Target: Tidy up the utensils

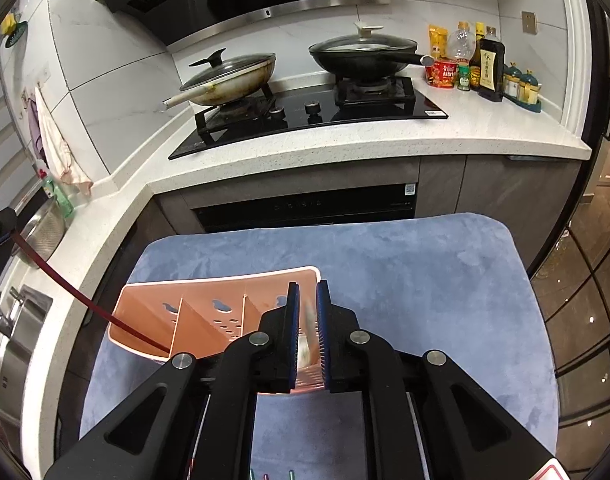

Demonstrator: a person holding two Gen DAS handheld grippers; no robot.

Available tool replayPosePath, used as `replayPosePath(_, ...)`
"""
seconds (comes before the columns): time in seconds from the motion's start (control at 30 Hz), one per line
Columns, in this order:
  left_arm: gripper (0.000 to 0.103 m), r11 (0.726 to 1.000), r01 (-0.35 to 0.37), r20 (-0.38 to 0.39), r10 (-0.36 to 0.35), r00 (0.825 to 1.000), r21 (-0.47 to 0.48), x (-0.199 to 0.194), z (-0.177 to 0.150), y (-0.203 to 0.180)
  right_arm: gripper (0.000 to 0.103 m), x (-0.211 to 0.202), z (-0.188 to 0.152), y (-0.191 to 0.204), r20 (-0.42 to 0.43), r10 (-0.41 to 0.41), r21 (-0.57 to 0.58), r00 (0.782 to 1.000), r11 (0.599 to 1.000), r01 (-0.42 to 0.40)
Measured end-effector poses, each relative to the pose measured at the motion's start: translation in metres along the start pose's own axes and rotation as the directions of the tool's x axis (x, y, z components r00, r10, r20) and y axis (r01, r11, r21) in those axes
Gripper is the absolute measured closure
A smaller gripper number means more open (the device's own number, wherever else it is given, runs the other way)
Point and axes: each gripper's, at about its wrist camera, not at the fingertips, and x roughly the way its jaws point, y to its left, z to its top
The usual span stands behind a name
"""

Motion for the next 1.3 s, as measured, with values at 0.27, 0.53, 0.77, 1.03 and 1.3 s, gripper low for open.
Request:
replayPosePath(0.27,0.076,0.999,-0.043,0.010,0.043,0.999,-0.004,-0.017,-0.007,0.009,0.092,-0.022,-0.010,-0.001,0.012,-0.001,-0.001,1.000,1.000,0.001)
replayPosePath(0.53,0.070,0.996,-0.088,-0.026,0.088,0.996,0.016,-0.047,-0.054,0.019,0.081,-0.066,-0.060,0.003,0.016,-0.003,-0.032,1.000,0.999,0.003)
replayPosePath(0.77,0.070,0.993,-0.115,-0.085,0.116,0.990,0.022,-0.078,-0.114,0.032,0.081,-0.102,-0.116,-0.002,-0.023,0.003,-0.025,1.000,1.000,-0.003)
replayPosePath(1.03,0.070,0.990,-0.128,-0.114,0.135,0.984,0.065,-0.111,-0.168,0.031,0.080,-0.136,-0.187,-0.009,-0.079,-0.016,-0.024,0.997,1.000,0.014)
replayPosePath(1.3,0.070,0.988,-0.140,-0.134,0.147,0.980,0.058,-0.134,-0.205,0.036,0.080,-0.155,-0.231,0.000,-0.103,-0.033,-0.098,0.994,0.995,0.023)
